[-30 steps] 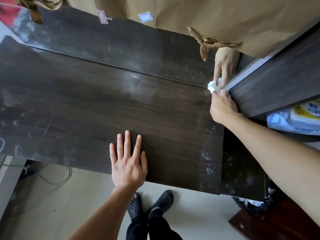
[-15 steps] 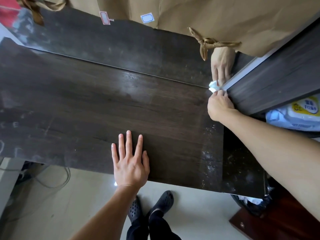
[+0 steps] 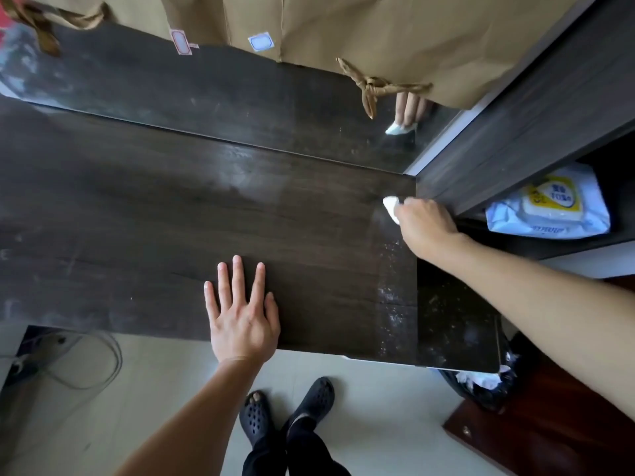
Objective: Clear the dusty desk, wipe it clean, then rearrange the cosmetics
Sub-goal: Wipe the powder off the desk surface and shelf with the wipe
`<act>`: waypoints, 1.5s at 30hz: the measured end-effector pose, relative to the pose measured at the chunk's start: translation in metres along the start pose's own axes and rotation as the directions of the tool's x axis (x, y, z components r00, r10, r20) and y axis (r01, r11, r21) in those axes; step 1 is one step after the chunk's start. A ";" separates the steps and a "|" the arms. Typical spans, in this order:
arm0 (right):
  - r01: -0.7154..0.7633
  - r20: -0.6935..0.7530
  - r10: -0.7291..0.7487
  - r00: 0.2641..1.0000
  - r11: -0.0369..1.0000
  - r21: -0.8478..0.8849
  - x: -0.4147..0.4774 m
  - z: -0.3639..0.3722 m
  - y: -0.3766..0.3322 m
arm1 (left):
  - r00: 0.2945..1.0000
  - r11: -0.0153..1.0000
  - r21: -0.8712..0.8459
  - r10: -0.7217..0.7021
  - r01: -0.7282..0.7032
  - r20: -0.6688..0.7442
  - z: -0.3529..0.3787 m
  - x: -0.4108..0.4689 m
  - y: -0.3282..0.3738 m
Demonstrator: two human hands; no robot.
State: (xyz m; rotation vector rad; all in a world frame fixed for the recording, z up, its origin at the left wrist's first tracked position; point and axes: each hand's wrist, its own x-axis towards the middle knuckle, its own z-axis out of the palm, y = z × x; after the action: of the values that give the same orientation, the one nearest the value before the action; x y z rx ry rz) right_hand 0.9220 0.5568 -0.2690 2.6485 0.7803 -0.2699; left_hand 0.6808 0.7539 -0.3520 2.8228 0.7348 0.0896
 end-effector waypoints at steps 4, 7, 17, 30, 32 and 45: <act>-0.083 -0.029 0.086 0.996 0.991 0.101 0.022 -0.001 -0.006 | 1.000 1.000 0.011 0.003 -0.002 -0.020 0.004 -0.001 0.000; -0.014 -0.061 0.027 0.998 0.978 0.210 -0.006 0.018 -0.008 | 1.000 1.000 0.023 0.000 0.001 -0.019 0.005 -0.001 -0.002; 0.003 -0.083 0.033 0.996 0.914 0.406 0.002 0.023 -0.010 | 1.000 1.000 0.019 0.000 0.000 -0.030 0.004 -0.002 0.001; 0.037 -0.195 0.096 0.976 0.810 0.585 0.019 0.020 -0.007 | 0.999 1.000 0.028 0.000 0.001 -0.038 0.002 -0.001 0.002; -0.093 -0.140 0.221 0.965 0.790 0.606 0.056 0.023 -0.005 | 0.999 0.999 0.034 0.001 0.000 -0.045 0.003 -0.002 0.002; -0.111 -0.182 0.271 0.945 0.791 0.602 -0.055 0.075 0.016 | 1.000 0.999 0.031 -0.013 0.013 -0.023 0.002 -0.001 0.001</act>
State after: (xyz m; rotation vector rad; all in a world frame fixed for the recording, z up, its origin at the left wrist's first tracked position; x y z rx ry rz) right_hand 0.8800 0.4879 -0.3176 3.3831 0.5480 -0.1164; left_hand 0.6806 0.7526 -0.3538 2.8503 0.7660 0.1099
